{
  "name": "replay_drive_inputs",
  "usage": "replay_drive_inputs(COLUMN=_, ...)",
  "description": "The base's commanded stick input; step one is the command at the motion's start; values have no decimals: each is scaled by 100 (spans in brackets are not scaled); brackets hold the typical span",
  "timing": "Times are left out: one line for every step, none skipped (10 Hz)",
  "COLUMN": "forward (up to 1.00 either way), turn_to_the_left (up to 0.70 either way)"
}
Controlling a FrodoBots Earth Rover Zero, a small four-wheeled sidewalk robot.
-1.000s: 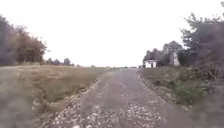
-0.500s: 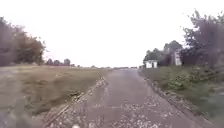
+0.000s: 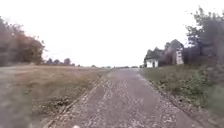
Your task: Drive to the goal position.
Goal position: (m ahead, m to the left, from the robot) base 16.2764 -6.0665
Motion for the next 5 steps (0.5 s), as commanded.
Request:
replay_drive_inputs(forward=100, turn_to_the_left=-14)
replay_drive_inputs(forward=100, turn_to_the_left=-23)
replay_drive_inputs(forward=100, turn_to_the_left=-32)
replay_drive_inputs(forward=100, turn_to_the_left=-35)
replay_drive_inputs(forward=100, turn_to_the_left=-36)
